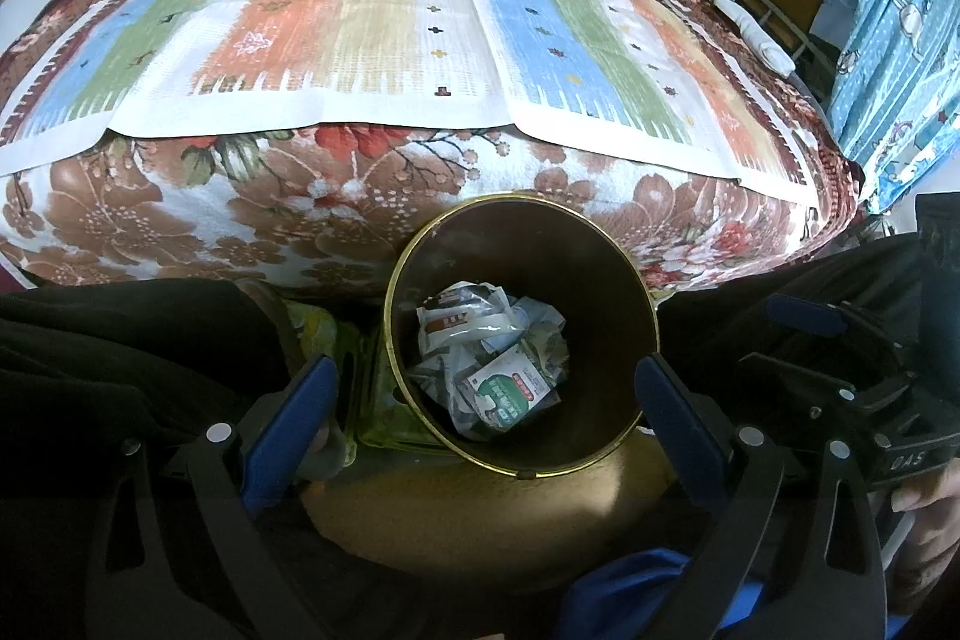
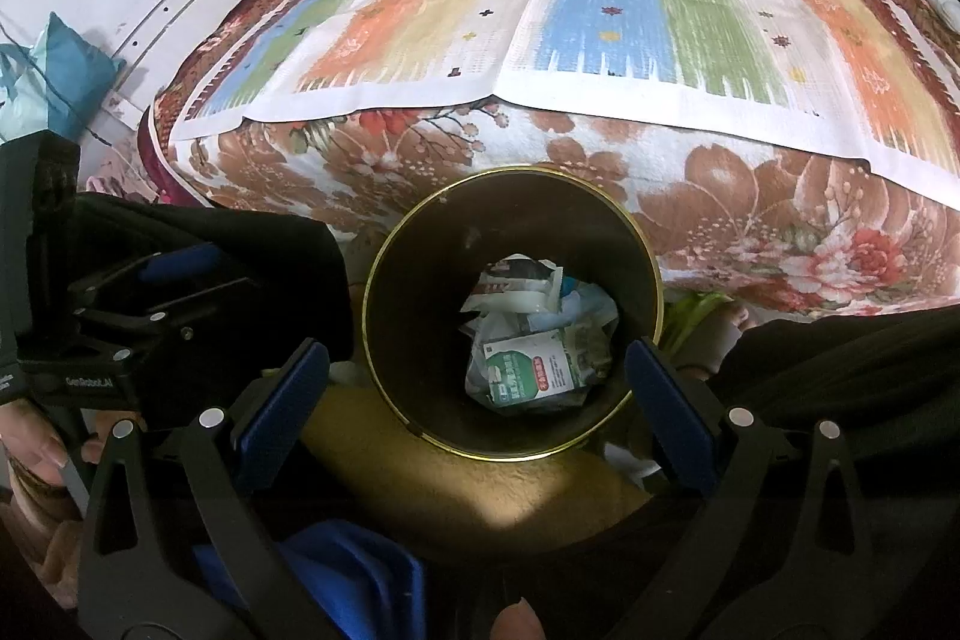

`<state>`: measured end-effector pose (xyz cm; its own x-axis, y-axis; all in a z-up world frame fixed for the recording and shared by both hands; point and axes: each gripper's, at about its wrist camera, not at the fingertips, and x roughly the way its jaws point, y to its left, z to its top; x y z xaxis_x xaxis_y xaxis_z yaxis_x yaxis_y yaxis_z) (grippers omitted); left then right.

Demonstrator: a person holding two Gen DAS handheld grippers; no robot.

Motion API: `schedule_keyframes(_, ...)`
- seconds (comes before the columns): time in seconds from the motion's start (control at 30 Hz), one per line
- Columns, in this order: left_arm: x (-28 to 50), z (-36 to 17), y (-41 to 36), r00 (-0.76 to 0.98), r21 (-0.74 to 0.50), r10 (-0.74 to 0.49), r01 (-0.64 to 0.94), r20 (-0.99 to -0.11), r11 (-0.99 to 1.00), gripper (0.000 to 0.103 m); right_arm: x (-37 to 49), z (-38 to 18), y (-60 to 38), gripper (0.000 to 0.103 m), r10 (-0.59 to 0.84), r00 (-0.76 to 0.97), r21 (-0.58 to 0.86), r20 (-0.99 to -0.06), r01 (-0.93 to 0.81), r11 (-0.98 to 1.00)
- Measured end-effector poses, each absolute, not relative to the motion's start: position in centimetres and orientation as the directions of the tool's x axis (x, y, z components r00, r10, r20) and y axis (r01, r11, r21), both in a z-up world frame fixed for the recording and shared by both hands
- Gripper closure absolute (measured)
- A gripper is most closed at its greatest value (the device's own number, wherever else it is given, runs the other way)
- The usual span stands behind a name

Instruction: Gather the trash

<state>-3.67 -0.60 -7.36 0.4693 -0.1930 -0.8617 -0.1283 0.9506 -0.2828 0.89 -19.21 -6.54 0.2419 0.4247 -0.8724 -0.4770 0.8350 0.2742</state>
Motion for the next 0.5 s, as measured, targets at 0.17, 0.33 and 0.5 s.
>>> schedule_keyframes(0.17,-3.71,-7.3,-0.48,0.468,-0.288,-0.197,-0.131,-0.862,0.949,0.006,0.87,-6.52,-19.11,0.009,0.423,0.24,0.272,-0.874,-0.48,0.834)
schedule_keyframes(0.33,-3.72,-7.34,-0.42,0.463,-0.283,-0.191,-0.137,-0.865,0.949,0.006,0.81,-6.47,-19.05,0.009,0.424,0.241,0.272,-0.873,-0.48,0.834)
schedule_keyframes(0.5,-3.5,-7.4,-0.29,0.463,-0.29,-0.197,-0.138,-0.864,0.947,0.006,0.8,-6.48,-19.05,0.009,0.423,0.241,0.272,-0.873,-0.48,0.834)
